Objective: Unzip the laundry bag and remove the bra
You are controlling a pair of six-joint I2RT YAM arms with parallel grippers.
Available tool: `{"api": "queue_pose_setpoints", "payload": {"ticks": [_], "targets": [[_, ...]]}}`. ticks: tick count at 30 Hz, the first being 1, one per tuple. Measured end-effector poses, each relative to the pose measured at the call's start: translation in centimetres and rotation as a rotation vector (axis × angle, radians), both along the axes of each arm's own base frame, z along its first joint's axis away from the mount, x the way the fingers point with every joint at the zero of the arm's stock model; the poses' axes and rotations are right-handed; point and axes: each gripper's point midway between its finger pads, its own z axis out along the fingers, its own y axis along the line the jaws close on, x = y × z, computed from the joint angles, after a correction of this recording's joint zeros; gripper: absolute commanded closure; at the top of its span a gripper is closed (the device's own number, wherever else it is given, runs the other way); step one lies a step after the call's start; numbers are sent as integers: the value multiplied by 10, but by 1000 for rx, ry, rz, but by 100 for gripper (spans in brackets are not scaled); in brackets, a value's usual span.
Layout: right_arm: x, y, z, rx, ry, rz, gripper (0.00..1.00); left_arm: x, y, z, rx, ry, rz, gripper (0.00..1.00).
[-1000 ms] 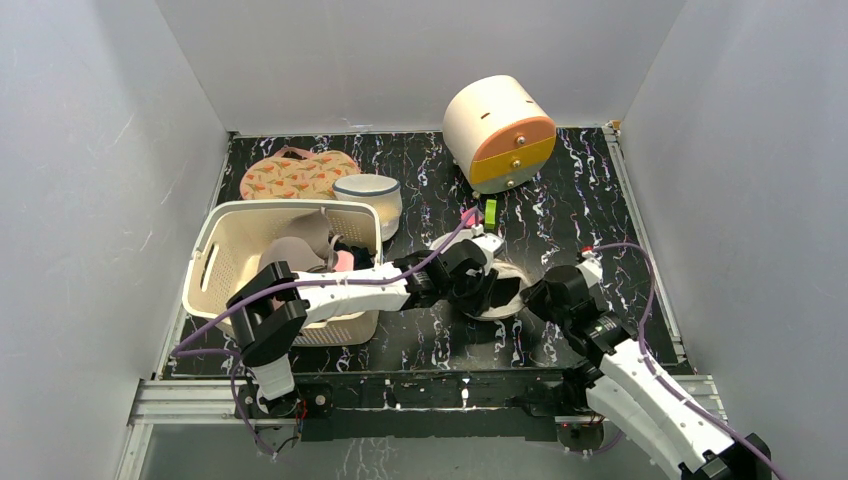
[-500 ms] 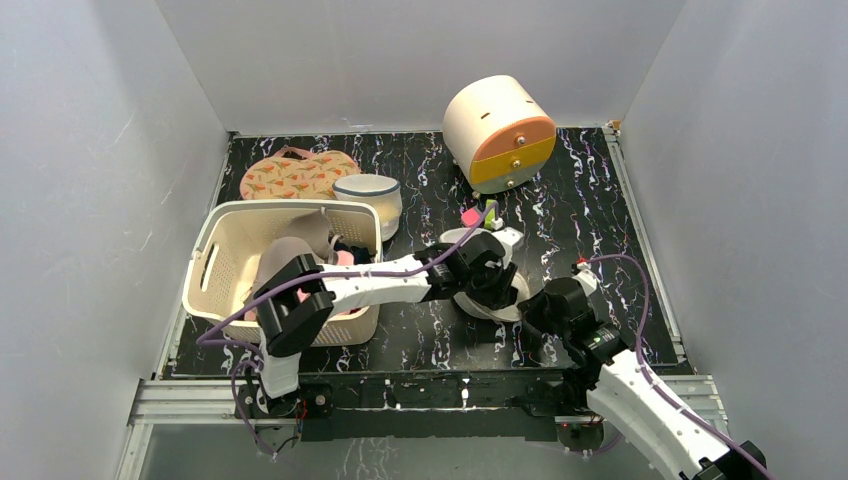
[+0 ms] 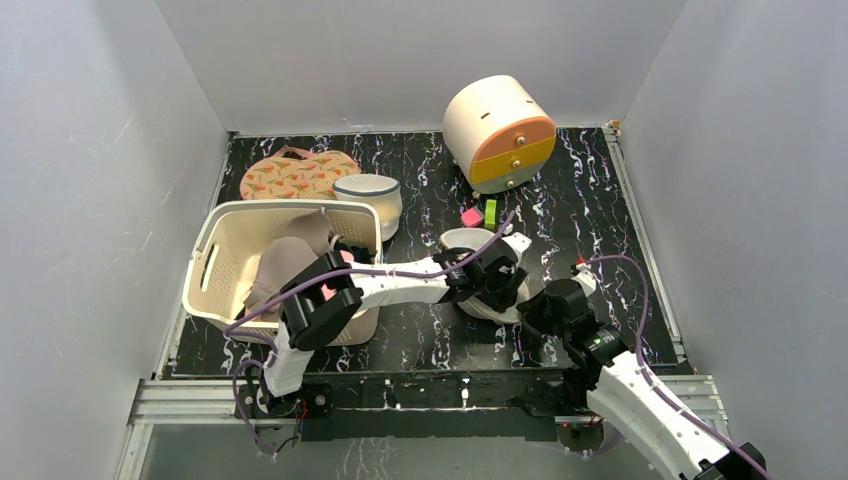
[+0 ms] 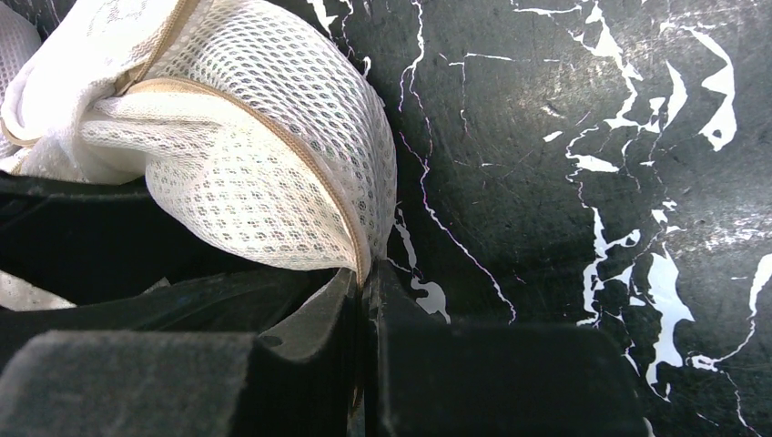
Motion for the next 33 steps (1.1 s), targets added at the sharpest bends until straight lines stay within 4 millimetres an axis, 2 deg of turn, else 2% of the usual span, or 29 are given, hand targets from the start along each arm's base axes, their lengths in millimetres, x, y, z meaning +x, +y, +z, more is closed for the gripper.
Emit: {"api": "queue_pose_setpoints", "payload": {"ticks": [9,15,18,23,27,29,31,33], "targets": [[-1,2,1,5,-5,14,100,11,-11,-12,36,-33,-14,13],[-5,0,-4,-6,12,15,100,12,-10,-19,55,-32,-11,14],[-4,0,-4,-4,9,15,100,15,-9,-19,65,-49,2,27],[-5,1,-3,2,5,18,100,22,-3,-24,112,-110,17,62],[-5,2,-3,6,5,22,100,27,2,-25,140,-142,14,80],[-5,2,-3,8,4,24,100,27,2,-23,142,-150,3,93],[-5,3,-2,11,4,26,100,26,3,-20,139,-154,-1,100],[-6,4,-3,13,8,32,100,25,6,-15,139,-158,-7,100]]}}
